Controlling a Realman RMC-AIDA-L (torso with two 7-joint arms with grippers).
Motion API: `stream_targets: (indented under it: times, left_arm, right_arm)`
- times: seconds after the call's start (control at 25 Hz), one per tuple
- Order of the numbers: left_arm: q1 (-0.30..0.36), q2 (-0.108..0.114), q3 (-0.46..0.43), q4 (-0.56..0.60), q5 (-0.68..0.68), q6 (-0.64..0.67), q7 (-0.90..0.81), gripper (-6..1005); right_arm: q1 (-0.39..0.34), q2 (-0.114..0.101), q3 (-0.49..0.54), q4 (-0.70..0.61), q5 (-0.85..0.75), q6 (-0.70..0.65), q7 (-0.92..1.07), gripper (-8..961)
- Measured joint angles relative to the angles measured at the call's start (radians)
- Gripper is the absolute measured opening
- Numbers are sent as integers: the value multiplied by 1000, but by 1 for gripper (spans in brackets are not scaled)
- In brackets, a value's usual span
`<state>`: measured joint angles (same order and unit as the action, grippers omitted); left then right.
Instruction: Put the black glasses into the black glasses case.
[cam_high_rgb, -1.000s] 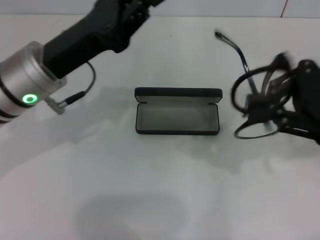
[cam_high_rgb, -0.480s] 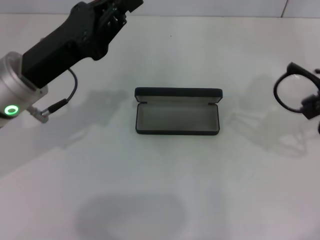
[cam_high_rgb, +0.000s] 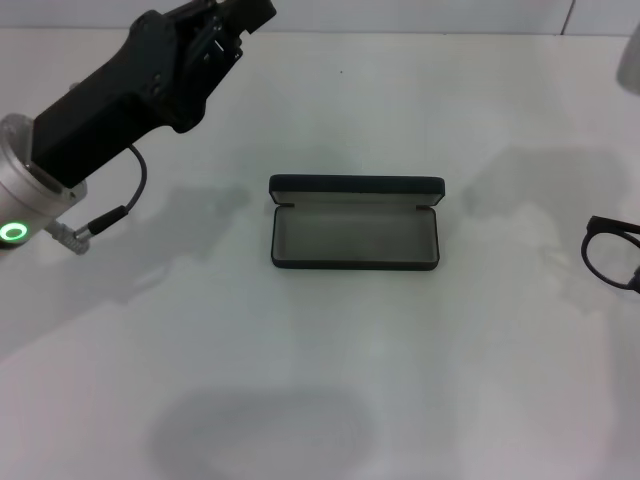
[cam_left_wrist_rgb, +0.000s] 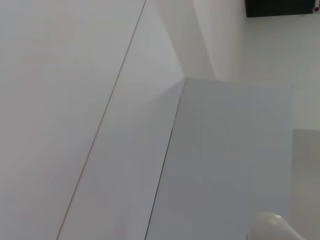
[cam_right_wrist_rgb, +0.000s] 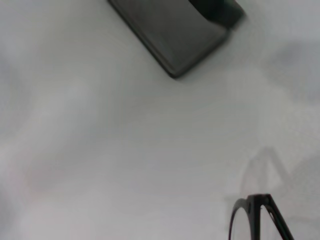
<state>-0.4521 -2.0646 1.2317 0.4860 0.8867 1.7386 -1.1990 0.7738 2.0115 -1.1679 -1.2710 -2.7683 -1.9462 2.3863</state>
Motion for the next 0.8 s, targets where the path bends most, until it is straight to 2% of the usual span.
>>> stream_targets:
  times: [0.08,0.24,0.36,0.8]
  left_arm:
    - [2,0,0,-2,1,-2,1,48]
    - [2,0,-1,-8,1,-4,1,48]
    - [1,0,-1,-10,1,-5,1,48]
    - [2,-3,-2,-13,0,-7,1,49]
  right_arm:
    - [1,8,-19,14,-19,45,-6,127]
    - [2,9,-40,34,-20,97,-8,127]
    - [5,8,-102,89,-28,190,-16,127]
    - [9,11,-138,126,-29,252,-17,128]
